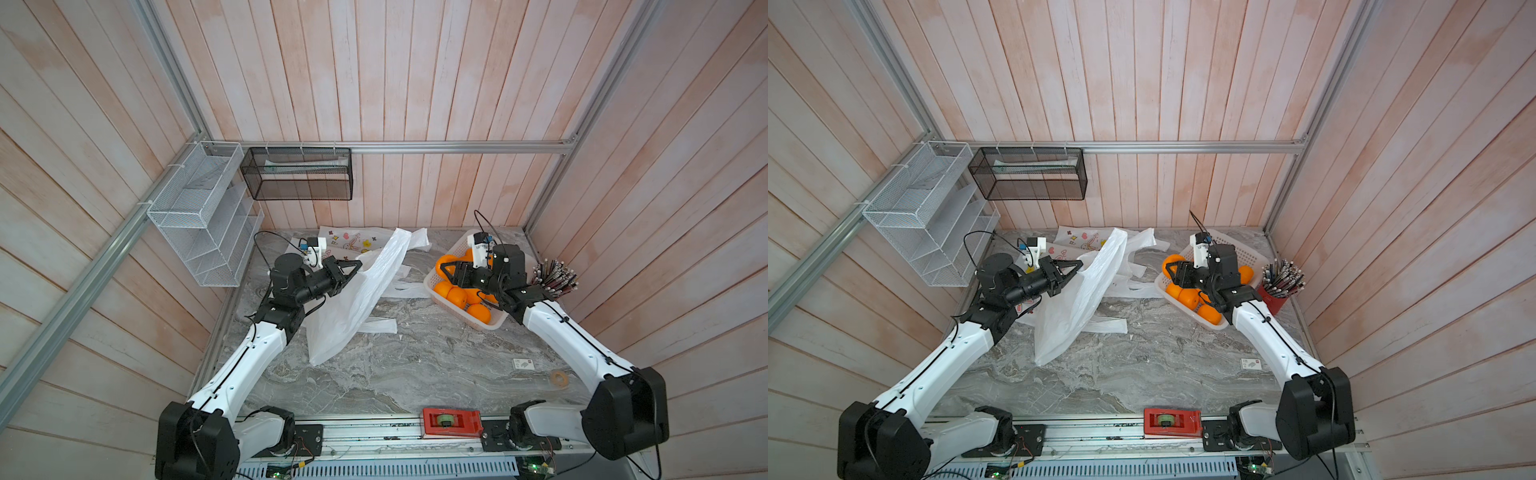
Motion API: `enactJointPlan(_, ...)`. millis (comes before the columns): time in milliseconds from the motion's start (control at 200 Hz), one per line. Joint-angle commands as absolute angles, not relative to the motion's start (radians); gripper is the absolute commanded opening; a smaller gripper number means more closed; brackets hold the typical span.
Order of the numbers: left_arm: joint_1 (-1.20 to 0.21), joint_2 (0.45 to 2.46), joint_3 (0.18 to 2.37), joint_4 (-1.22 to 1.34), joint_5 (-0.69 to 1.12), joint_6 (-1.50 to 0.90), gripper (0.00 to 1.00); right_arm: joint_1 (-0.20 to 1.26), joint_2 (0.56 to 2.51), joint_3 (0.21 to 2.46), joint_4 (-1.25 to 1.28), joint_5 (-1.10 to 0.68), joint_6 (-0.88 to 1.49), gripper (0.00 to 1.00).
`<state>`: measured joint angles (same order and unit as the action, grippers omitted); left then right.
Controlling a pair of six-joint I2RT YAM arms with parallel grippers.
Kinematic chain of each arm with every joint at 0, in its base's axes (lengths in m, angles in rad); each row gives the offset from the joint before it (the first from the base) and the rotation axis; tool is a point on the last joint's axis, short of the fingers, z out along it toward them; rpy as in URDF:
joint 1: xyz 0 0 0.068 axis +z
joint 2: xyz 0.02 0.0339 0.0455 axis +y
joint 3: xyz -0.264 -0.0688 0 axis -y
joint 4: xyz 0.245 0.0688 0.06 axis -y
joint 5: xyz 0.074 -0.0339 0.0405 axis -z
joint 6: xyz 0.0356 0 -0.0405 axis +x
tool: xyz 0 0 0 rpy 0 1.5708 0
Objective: Place the oranges into plastic bags & tie knots
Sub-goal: Pick up the orange from the basket, then place the orange in the plastic bag.
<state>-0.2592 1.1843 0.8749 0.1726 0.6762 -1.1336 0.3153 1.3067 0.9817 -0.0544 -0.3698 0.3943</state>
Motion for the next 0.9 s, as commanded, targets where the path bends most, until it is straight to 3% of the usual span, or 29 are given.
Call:
enactJointPlan(0, -0.271, 1.184, 0.858, 0.209, 0.692, -1.133, 0.0, 0.38, 1.328, 1.023, 0.039, -0.428, 0.466, 0.47)
enactJointPlan(490, -0.291, 1.131, 0.816, 0.24, 0.712, -1.126, 0.0, 0.613, 1.609, 1.263, 0.117, -0.448, 0.477, 0.47)
enactJointPlan(730, -0.291, 1.13, 0.798, 0.274, 0.71, -1.143, 0.0, 0.641, 1.677, 1.286, 0.12, -0.49, 0.494, 0.58)
enactJointPlan(895, -0.292, 1.134, 0.789, 0.279, 0.695, -1.152, 0.0, 0.642, 1.672, 1.281, 0.097, -0.477, 0.482, 0.75)
